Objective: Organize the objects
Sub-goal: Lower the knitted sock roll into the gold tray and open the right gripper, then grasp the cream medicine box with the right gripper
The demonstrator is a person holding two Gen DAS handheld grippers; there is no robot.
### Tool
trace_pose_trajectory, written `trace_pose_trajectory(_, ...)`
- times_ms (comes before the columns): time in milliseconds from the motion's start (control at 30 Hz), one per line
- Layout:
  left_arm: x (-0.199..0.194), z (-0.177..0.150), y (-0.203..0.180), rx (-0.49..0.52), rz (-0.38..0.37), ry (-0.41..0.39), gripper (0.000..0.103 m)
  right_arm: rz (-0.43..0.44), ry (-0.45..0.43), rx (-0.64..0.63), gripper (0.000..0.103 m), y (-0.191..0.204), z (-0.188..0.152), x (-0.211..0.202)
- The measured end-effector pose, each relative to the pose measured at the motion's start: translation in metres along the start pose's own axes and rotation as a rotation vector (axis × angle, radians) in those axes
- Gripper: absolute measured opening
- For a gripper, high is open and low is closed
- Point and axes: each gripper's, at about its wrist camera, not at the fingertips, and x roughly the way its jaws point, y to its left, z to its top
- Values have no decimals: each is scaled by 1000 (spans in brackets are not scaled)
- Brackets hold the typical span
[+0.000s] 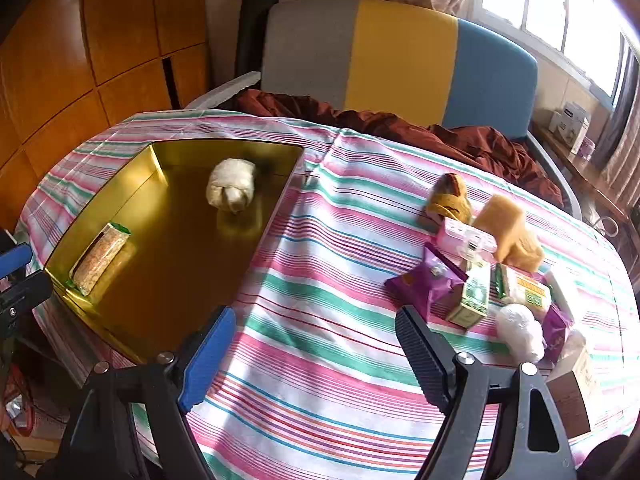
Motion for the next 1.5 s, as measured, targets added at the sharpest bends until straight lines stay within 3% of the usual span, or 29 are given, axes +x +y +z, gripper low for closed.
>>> trace_pose_trajectory(400,13,8,-56,146,-74,22,82,-97,7,97,84,-66,-9,-9)
trace_pose_trajectory(567,17,15,-83,205,-124,19,83,-148,13,221,84,-130,-14,-24)
trace_pose_trajectory(733,24,20,-112,257,-181,34,83,-263,52,345,84,-202,-28,-42)
trace_pose_trajectory(867,31,19,-136,308,-223,55,83,-338,139,431,84,-252,-43,-43)
trace_pose_trajectory(1000,42,17,-161,350,-268,89,83,-296,250,439,85,-283,-55,-33)
trace_pose_trajectory(1300,60,4,-199,420,-312,154,83,-259,439,259,86,-275,-71,2)
trace_pose_trajectory(1367,63,3,-201,430,-314,166,83,-252,454,258,82,-276,-73,8)
trace_pose_trajectory(1433,67,2,-204,433,-313,175,83,-242,459,267,63,-275,-76,10)
trace_pose_trajectory(1500,71,3,-205,428,-318,184,83,-217,444,259,54,-270,-76,7)
